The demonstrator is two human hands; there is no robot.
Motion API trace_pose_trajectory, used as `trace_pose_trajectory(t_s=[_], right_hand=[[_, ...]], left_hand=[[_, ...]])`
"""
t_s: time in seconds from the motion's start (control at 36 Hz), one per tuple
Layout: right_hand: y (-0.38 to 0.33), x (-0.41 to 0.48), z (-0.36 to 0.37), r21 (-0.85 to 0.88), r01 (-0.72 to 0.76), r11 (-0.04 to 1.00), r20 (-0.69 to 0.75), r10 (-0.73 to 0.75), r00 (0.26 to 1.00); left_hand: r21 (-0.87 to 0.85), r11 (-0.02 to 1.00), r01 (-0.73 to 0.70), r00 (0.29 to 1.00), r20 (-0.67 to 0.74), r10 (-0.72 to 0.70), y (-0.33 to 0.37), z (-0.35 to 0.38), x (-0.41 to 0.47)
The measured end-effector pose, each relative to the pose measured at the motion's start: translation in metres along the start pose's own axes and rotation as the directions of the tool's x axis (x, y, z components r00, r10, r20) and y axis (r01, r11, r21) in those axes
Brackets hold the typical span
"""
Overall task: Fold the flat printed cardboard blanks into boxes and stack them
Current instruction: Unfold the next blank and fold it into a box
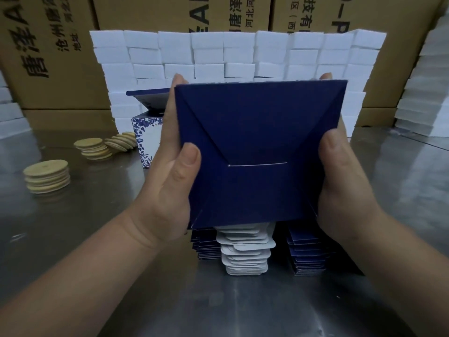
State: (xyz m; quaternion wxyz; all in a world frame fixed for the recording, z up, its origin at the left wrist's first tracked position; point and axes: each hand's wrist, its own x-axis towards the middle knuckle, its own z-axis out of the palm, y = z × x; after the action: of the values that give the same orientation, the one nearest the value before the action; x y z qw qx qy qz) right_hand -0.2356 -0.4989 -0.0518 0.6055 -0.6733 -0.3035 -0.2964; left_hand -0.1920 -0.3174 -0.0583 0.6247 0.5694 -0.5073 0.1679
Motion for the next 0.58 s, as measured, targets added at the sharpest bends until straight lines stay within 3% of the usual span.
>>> trace_pose_trajectory(t_s=[0.11,0.22,0.28,0.36,0.47,0.58], right_hand=[[0.003,0.000,-0.001,-0.090,-0.034,0.995,-0.055,0.029,0.998],[0.006,0.001,-0.005,-0.156,-0.033,0.987,-0.106,0.017,0.994],[0.005,0.003,-0.006,-0.076,-0.003,0.997,-0.068,-0.002,0.998],[0.004,0.007,-0.008,0.107,0.008,0.994,-0.057,-0.002,0.998],[-0.002,0.008,-0.011,0.122,0.048,0.991,-0.160,-0.028,0.987],[-0.004,0.009,-0.012,0.043,0.075,0.996,-0.232,-0.064,0.971]], left_hand=[[-0.041,0.996,0.079,0.997,-0.018,-0.080,0.004,0.002,0.002],[0.001,0.999,0.043,0.999,0.010,-0.043,0.001,0.000,0.004],[0.085,0.996,0.009,1.000,-0.002,-0.009,0.002,0.000,0.006],[0.309,0.951,0.036,0.985,-0.173,0.019,0.002,-0.004,0.010],[0.417,0.893,-0.169,0.986,0.064,0.157,0.004,-0.008,0.012],[0.576,0.780,-0.243,0.970,0.124,0.211,0.007,-0.009,0.013]])
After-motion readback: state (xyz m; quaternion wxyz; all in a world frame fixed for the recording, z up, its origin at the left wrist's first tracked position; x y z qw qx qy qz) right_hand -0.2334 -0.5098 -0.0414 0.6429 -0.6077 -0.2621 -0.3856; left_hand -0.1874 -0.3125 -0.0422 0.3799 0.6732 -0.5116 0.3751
